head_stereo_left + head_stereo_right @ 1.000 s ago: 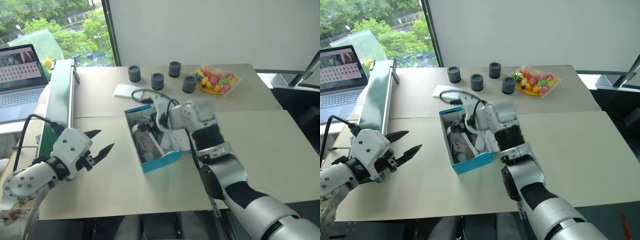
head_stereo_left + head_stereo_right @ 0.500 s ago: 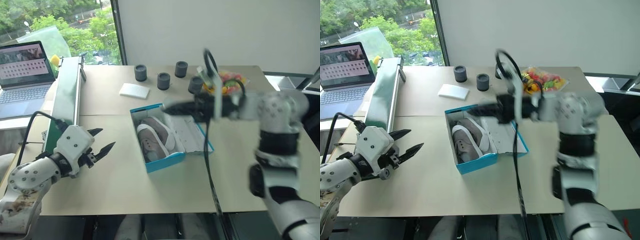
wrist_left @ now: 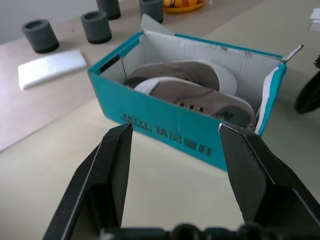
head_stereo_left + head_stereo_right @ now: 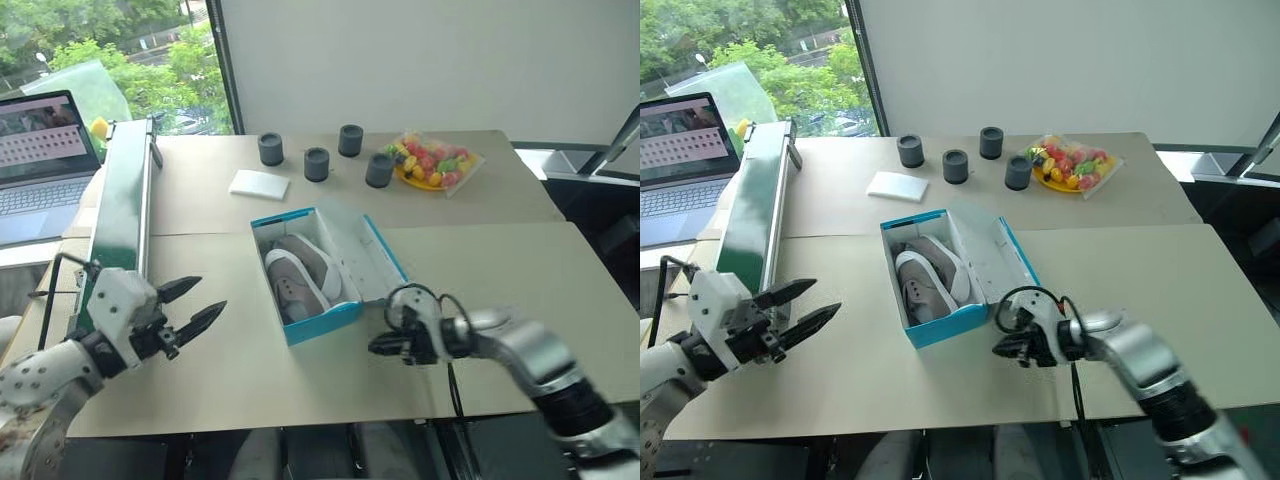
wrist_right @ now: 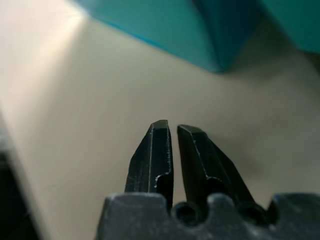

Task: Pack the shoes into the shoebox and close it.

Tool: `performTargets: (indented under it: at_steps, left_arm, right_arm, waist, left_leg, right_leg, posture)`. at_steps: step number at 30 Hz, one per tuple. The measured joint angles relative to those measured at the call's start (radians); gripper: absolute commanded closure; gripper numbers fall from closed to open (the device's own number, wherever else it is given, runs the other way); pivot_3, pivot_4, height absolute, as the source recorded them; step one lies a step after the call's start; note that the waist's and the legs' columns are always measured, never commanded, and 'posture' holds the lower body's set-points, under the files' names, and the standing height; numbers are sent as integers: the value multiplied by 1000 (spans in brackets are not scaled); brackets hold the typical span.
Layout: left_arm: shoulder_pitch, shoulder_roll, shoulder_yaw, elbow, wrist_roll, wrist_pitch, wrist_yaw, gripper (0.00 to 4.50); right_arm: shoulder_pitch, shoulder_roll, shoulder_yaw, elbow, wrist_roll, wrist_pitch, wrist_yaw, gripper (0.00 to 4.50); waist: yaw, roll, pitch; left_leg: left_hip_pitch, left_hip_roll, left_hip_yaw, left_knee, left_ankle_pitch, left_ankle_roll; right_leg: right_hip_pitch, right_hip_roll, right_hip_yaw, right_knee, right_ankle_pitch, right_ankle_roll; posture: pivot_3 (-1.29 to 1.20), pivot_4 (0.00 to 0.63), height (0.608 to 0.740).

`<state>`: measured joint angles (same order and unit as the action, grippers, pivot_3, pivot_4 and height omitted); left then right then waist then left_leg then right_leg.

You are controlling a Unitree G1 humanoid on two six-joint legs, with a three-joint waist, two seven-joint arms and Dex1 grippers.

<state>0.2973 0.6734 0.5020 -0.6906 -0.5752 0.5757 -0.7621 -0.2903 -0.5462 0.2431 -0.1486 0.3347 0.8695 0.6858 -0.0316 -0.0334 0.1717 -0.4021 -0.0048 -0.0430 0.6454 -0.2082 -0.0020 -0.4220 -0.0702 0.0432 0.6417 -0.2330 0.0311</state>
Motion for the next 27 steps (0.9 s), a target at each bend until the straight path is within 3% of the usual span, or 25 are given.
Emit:
performTargets:
  at_steps: [8, 12, 15, 17, 20, 27]
  left_arm:
    - [35, 53, 23, 53, 23, -53, -66, 1574]
    - [34, 67, 11, 66, 27, -75, -85, 1574]
    - [23, 79, -6, 78, 29, -75, -92, 1574]
    - [0, 89, -14, 79, 29, -75, -94, 1574]
    - [-8, 97, -14, 80, 29, -75, -94, 1574]
    - [-8, 100, -14, 79, 24, -75, -93, 1574]
  right_arm:
    - [178, 263, -235, -18, 2, -93, -284, 3874]
    - [199, 341, -310, -2, -8, -150, -399, 3874]
    - [192, 460, -433, 29, 30, -179, -504, 3874]
    - [175, 556, -527, 55, 114, -183, -563, 3874]
    - [147, 597, -599, 76, 194, -179, -585, 3874]
    - [70, 642, -777, 119, 585, -107, -599, 3874]
  waist:
    - [16, 0, 0]
    - [14, 0, -1]
    - [15, 0, -1]
    - [13, 0, -1]
    - [10, -1, -2]
    - [-8, 1, -1]
  left_leg:
    - [0, 1, 0, -1, -1, -1]
    - [3, 2, 2, 0, 0, -1]
    - [3, 4, 1, 0, 0, -1]
    - [3, 4, 1, 0, 0, -1]
    - [3, 4, 1, 0, 0, -1]
    - [3, 6, 1, -1, 0, -1]
  right_leg:
    - [0, 1, 0, -1, 0, -1]
    - [2, 1, 0, -1, -2, 3]
    - [2, 3, 0, 0, -3, 3]
    - [2, 4, 1, 0, 0, -1]
    - [2, 4, 1, 0, 1, -3]
    - [1, 6, 1, 0, 1, -4]
  posture:
    - [0, 150, 726]
    - [0, 150, 726]
    - [0, 150, 726]
    - [0, 150, 726]
    - [0, 150, 726]
    - [0, 150, 726]
